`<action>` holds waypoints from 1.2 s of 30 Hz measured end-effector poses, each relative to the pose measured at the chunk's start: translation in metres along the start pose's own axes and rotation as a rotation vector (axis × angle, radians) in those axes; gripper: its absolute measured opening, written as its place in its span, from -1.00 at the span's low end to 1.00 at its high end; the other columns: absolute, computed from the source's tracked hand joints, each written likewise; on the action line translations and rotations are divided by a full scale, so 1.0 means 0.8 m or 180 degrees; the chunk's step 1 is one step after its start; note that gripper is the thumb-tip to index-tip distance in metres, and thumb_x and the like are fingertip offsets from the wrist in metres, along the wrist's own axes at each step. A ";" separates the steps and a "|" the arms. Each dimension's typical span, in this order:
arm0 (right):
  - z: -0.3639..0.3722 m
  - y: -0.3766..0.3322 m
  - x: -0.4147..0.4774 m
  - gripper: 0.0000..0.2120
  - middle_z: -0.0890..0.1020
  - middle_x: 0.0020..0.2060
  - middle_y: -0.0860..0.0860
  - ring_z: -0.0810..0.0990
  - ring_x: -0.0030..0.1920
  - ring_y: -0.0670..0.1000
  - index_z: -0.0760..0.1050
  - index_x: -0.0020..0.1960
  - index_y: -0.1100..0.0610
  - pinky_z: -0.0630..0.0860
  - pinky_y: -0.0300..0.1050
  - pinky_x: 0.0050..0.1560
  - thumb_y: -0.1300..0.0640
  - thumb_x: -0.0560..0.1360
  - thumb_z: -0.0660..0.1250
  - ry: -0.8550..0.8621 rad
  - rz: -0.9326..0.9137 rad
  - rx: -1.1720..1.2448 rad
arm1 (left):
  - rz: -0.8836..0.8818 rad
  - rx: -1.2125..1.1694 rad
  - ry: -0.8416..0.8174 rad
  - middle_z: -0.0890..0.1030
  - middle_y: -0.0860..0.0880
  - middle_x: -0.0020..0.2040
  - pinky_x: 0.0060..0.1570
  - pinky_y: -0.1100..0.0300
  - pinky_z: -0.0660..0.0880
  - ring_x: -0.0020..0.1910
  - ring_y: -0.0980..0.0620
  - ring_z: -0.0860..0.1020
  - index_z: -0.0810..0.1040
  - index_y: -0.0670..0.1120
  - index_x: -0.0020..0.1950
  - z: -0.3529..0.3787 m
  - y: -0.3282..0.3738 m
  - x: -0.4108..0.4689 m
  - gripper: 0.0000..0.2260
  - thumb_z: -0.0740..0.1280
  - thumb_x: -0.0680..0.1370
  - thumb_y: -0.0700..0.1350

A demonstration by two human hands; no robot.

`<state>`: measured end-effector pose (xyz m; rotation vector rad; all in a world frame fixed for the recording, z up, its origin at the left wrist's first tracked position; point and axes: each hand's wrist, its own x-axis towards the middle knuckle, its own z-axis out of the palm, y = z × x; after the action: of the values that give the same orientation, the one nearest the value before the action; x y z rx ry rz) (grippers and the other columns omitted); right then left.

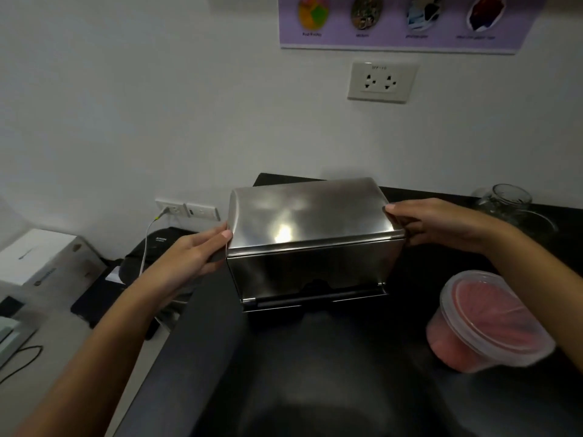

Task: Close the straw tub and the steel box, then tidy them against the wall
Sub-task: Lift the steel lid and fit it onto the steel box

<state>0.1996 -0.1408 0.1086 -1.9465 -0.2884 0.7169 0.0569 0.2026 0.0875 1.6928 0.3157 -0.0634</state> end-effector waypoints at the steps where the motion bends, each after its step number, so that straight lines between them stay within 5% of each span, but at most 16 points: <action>1: -0.001 0.003 -0.002 -0.57 0.69 -0.02 0.01 0.65 0.00 0.02 0.55 0.12 0.02 0.51 -0.11 -0.06 -0.16 0.33 0.35 -0.0070 -0.0025 0.0073 | 0.0032 -0.0116 0.0077 0.69 0.13 -0.01 -0.21 0.39 0.55 -0.02 0.22 0.63 0.50 0.00 0.26 0.003 -0.003 -0.003 -0.70 0.24 0.54 -0.06; 8: 0.000 0.006 -0.010 -0.55 0.70 -0.06 -0.01 0.66 -0.02 0.01 0.48 0.14 0.01 0.61 -0.16 -0.12 -0.05 0.27 0.40 -0.0171 -0.0086 0.0293 | 0.0167 -0.0334 0.0569 0.62 -0.01 0.15 0.10 0.09 0.53 0.16 0.10 0.56 0.50 -0.08 0.28 0.023 -0.010 -0.013 -0.61 0.32 0.48 0.00; 18: -0.003 0.009 -0.011 -0.65 0.70 -0.06 0.00 0.66 -0.01 0.01 0.48 0.06 -0.07 0.61 -0.16 -0.12 0.00 0.28 0.39 -0.0278 -0.0141 0.0332 | 0.0242 -0.0451 0.0688 0.60 0.00 0.18 0.19 0.03 0.47 0.18 0.12 0.54 0.48 -0.05 0.30 0.030 -0.015 -0.016 -0.64 0.29 0.51 -0.04; 29: -0.009 0.018 -0.014 -0.49 0.61 0.12 0.04 0.61 0.08 -0.03 0.35 0.31 -0.01 0.59 -0.20 -0.05 0.09 0.37 0.33 -0.0480 -0.0182 0.0404 | 0.0327 -0.0297 0.0718 0.56 0.00 0.21 0.08 0.19 0.49 0.17 0.14 0.53 0.40 -0.06 0.38 0.035 -0.014 -0.018 -0.59 0.26 0.53 -0.02; 36: -0.012 0.011 -0.003 -0.43 0.59 0.12 0.09 0.59 0.11 0.08 0.38 0.30 0.05 0.52 -0.01 0.10 -0.13 0.35 0.32 -0.0179 0.0015 0.0104 | 0.0274 -0.0332 0.0647 0.64 0.06 0.07 -0.12 0.30 0.58 0.04 0.17 0.60 0.54 0.01 0.19 0.021 -0.014 -0.008 -0.73 0.16 0.58 0.02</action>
<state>0.2026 -0.1531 0.1044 -1.8990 -0.3050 0.7758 0.0501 0.1865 0.0761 1.6099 0.3907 0.1869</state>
